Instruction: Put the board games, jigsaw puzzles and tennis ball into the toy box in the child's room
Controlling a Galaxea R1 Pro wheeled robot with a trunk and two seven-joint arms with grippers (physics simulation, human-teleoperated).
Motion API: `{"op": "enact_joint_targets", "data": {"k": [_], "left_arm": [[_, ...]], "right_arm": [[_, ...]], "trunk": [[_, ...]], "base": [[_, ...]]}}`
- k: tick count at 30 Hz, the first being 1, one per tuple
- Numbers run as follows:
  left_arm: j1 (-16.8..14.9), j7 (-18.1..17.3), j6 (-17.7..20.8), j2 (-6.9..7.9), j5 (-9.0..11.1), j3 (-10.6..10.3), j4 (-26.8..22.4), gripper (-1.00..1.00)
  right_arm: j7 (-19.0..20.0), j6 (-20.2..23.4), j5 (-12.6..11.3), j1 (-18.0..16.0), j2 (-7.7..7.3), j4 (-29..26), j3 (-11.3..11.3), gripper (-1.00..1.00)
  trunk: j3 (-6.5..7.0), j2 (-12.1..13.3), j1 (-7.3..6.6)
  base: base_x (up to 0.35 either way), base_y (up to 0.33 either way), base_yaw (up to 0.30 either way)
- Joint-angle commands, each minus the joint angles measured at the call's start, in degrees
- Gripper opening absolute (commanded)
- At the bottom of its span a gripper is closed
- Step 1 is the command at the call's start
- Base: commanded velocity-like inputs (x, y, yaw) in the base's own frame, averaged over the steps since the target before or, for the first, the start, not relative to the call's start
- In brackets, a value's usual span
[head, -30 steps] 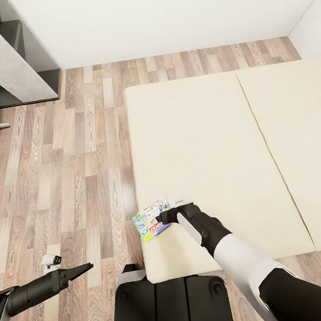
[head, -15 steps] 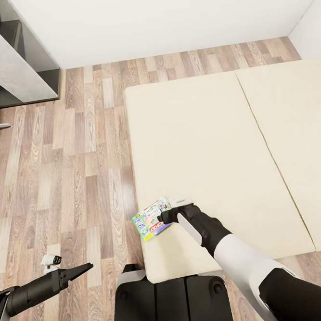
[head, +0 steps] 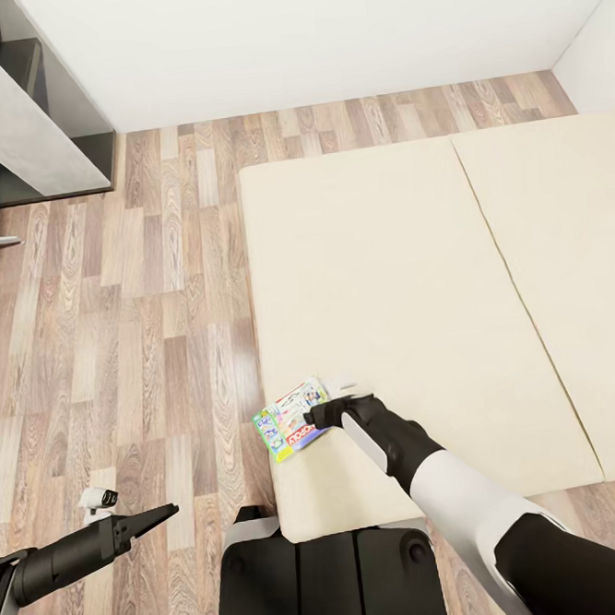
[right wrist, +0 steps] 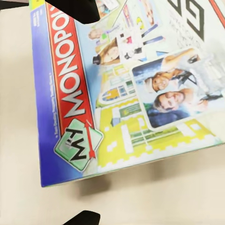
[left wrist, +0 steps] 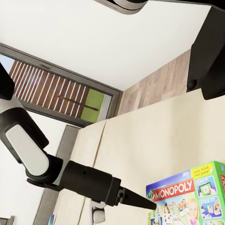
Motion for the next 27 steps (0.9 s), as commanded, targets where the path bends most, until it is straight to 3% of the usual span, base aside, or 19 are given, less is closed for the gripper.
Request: {"op": "enact_joint_targets", "data": {"k": [1,27], "left_arm": [[0.0,-0.2,0.6,0.02,0.0,0.0,0.0,1.00],[0.0,-0.2,0.6,0.02,0.0,0.0,0.0,1.00]], "right_arm": [[-0.5,0.1,-0.6,0.0,0.00,0.1,0.2,1.00],[-0.2,-2.2,-0.9,0.0,0.00,2.4,0.3,1.00]], "trunk": [[-0.06,-0.1,0.03],[-0.06,-0.1,0.03]], "base": [[0.000,0.000,0.000],[0.000,0.000,0.000]]}}
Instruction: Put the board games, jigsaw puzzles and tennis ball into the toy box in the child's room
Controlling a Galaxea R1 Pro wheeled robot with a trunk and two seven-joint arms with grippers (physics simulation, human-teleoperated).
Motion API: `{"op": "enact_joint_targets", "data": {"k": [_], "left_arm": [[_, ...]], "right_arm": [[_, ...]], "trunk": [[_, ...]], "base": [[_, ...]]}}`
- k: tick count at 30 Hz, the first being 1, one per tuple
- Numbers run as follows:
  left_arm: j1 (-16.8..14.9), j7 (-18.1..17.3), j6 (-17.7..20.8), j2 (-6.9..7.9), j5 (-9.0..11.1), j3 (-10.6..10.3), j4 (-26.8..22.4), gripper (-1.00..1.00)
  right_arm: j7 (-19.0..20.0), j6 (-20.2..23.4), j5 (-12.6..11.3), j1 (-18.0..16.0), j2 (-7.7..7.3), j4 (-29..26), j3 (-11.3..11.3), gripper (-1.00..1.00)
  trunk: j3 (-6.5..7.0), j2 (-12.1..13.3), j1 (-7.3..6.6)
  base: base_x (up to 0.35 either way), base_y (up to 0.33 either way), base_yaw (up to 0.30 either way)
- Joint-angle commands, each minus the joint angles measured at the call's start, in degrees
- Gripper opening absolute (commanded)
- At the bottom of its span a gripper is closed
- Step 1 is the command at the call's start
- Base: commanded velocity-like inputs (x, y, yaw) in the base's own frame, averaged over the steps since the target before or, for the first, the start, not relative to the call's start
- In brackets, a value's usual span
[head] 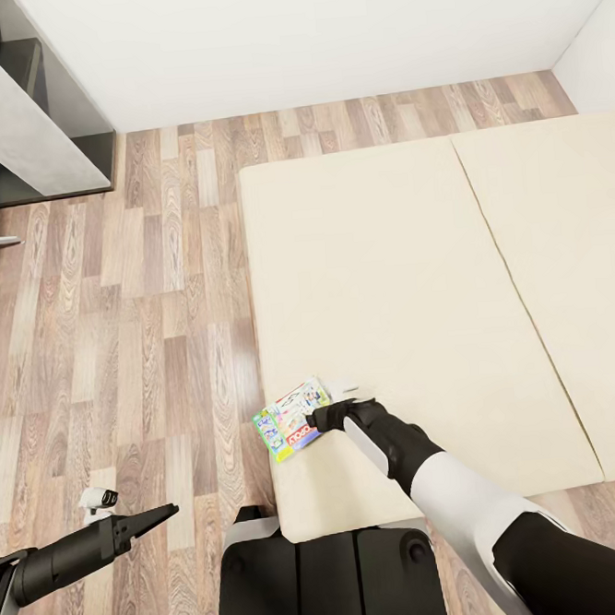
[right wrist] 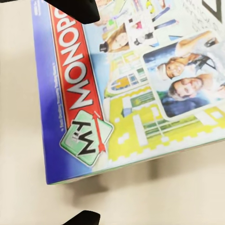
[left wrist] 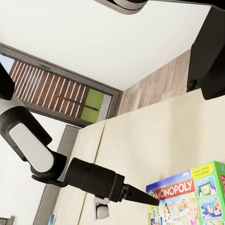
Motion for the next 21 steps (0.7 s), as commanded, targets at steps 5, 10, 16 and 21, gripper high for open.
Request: {"op": "enact_joint_targets", "data": {"k": [5,10,16,21], "left_arm": [[0.0,-0.2,0.6,0.02,0.0,0.0,0.0,1.00],[0.0,-0.2,0.6,0.02,0.0,0.0,0.0,1.00],[0.0,-0.2,0.6,0.02,0.0,0.0,0.0,1.00],[0.0,-0.2,0.6,0.02,0.0,0.0,0.0,1.00]], "right_arm": [[-0.3,0.2,-0.6,0.0,0.00,0.0,0.2,1.00],[0.0,0.2,-0.8,0.0,0.00,0.0,0.3,1.00],[1.2,0.2,-0.9,0.0,0.00,0.0,0.3,1.00],[1.8,0.1,-0.9,0.0,0.00,0.0,0.3,1.00]], "trunk": [[-0.06,-0.1,0.03],[-0.06,-0.1,0.03],[-0.06,-0.1,0.03],[-0.06,-0.1,0.03]], "base": [[0.000,0.000,0.000],[0.000,0.000,0.000],[0.000,0.000,0.000],[0.000,0.000,0.000]]}}
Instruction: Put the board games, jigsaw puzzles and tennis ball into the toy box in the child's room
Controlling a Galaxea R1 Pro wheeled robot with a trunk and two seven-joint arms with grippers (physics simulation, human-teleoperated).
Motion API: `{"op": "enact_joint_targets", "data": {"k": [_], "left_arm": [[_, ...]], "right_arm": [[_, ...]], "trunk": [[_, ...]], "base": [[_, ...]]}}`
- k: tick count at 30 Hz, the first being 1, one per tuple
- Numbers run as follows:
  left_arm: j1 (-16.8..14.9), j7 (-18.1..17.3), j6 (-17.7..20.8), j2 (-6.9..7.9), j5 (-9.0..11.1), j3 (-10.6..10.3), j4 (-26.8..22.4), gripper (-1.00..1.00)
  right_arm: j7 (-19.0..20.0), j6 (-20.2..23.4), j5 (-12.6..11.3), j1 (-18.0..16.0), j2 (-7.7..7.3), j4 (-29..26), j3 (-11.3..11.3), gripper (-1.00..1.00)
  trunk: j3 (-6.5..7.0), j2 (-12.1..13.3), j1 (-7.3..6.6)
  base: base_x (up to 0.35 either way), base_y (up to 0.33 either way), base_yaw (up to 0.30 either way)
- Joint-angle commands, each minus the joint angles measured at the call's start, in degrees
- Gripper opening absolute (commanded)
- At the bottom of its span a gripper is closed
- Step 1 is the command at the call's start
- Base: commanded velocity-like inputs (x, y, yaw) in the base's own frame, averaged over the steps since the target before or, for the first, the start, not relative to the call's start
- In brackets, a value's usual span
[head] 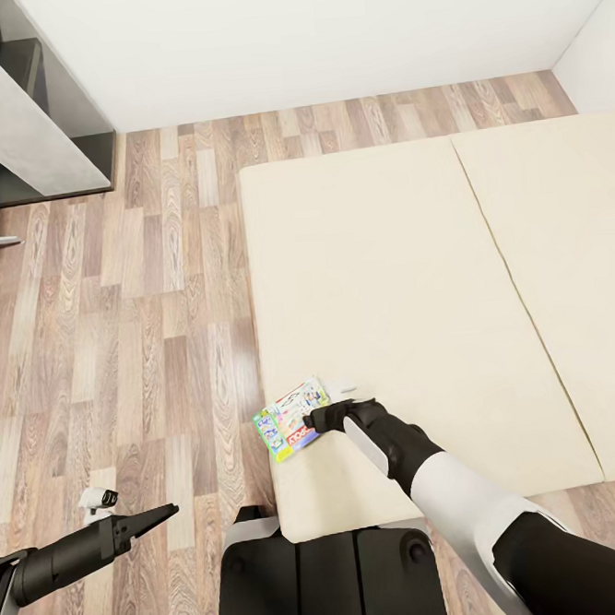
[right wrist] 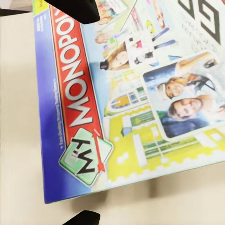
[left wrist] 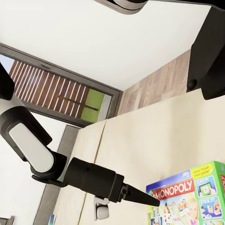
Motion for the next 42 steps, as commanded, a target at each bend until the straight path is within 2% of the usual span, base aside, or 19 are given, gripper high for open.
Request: {"op": "enact_joint_targets", "data": {"k": [1,16,23,31,42], "left_arm": [[0.0,-0.2,0.6,0.02,0.0,0.0,0.0,1.00],[0.0,-0.2,0.6,0.02,0.0,0.0,0.0,1.00],[0.0,-0.2,0.6,0.02,0.0,0.0,0.0,1.00],[0.0,-0.2,0.6,0.02,0.0,0.0,0.0,1.00],[0.0,-0.2,0.6,0.02,0.0,-0.1,0.0,1.00]], "right_arm": [[-0.3,0.2,-0.4,0.0,0.00,0.0,0.2,1.00],[0.0,-0.1,-0.5,0.0,0.00,0.5,0.2,1.00],[0.2,-1.7,-0.5,0.0,0.00,1.7,0.2,1.00],[3.7,-2.3,-0.5,0.0,0.00,2.0,0.3,1.00],[4.2,-2.4,-0.5,0.0,0.00,2.0,0.3,1.00]], "trunk": [[-0.06,-0.1,0.03],[-0.06,-0.1,0.03],[-0.06,-0.1,0.03],[-0.06,-0.1,0.03],[-0.06,-0.1,0.03]], "base": [[0.000,0.000,0.000],[0.000,0.000,0.000],[0.000,0.000,0.000],[0.000,0.000,0.000],[0.000,0.000,0.000]]}}
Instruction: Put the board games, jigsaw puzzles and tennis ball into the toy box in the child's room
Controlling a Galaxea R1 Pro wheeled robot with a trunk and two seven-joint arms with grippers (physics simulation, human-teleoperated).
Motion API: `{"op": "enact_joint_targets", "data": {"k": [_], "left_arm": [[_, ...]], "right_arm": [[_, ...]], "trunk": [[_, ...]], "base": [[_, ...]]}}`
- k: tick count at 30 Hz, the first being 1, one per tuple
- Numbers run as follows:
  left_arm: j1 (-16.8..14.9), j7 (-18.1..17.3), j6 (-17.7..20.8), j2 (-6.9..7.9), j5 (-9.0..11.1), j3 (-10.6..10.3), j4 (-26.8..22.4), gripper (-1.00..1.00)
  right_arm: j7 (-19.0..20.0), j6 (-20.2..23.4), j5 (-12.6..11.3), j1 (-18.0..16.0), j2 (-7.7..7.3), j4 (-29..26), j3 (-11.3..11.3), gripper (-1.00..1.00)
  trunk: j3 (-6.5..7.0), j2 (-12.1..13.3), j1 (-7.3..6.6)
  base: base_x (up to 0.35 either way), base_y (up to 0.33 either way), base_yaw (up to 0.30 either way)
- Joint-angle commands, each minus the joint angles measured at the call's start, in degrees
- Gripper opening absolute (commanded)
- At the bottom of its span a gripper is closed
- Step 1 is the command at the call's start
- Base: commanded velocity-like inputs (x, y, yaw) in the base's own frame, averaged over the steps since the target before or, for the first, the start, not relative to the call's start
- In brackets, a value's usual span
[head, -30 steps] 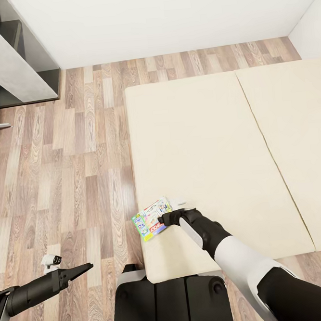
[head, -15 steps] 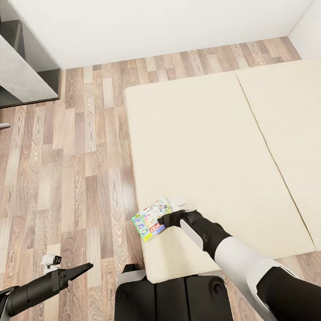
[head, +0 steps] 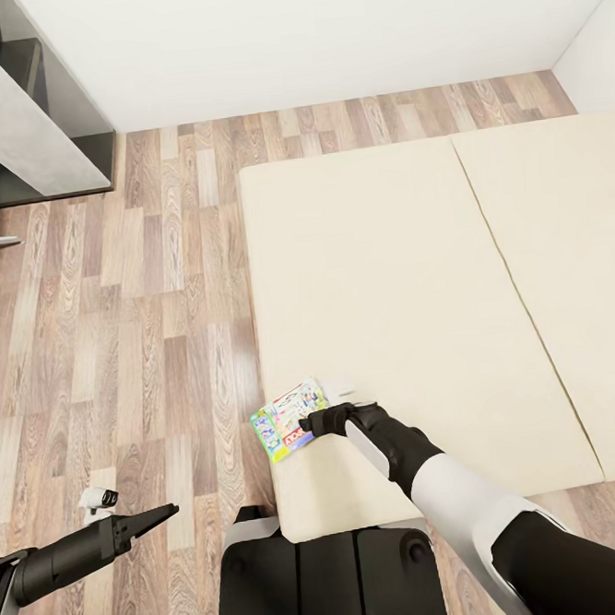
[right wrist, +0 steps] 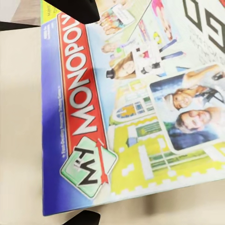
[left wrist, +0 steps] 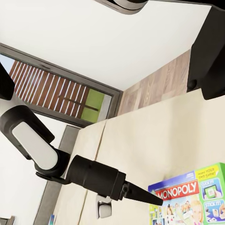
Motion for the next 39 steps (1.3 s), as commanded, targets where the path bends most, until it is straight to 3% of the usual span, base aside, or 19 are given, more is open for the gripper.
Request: {"op": "enact_joint_targets", "data": {"k": [1,29,39], "left_arm": [[0.0,-0.2,0.6,0.01,-0.1,0.0,0.0,1.00],[0.0,-0.2,0.6,0.01,0.0,0.0,0.0,1.00],[0.0,-0.2,0.6,0.01,0.0,0.0,0.0,1.00]], "right_arm": [[0.1,0.2,0.1,0.0,0.00,0.0,0.1,1.00],[0.2,0.3,0.1,0.0,0.00,-0.2,0.1,1.00],[2.0,0.3,0.0,0.0,0.00,-0.3,0.1,1.00]], "trunk": [[-0.06,-0.1,0.03],[-0.06,-0.1,0.03],[-0.06,-0.1,0.03]], "base": [[0.000,0.000,0.000],[0.000,0.000,0.000],[0.000,0.000,0.000]]}}
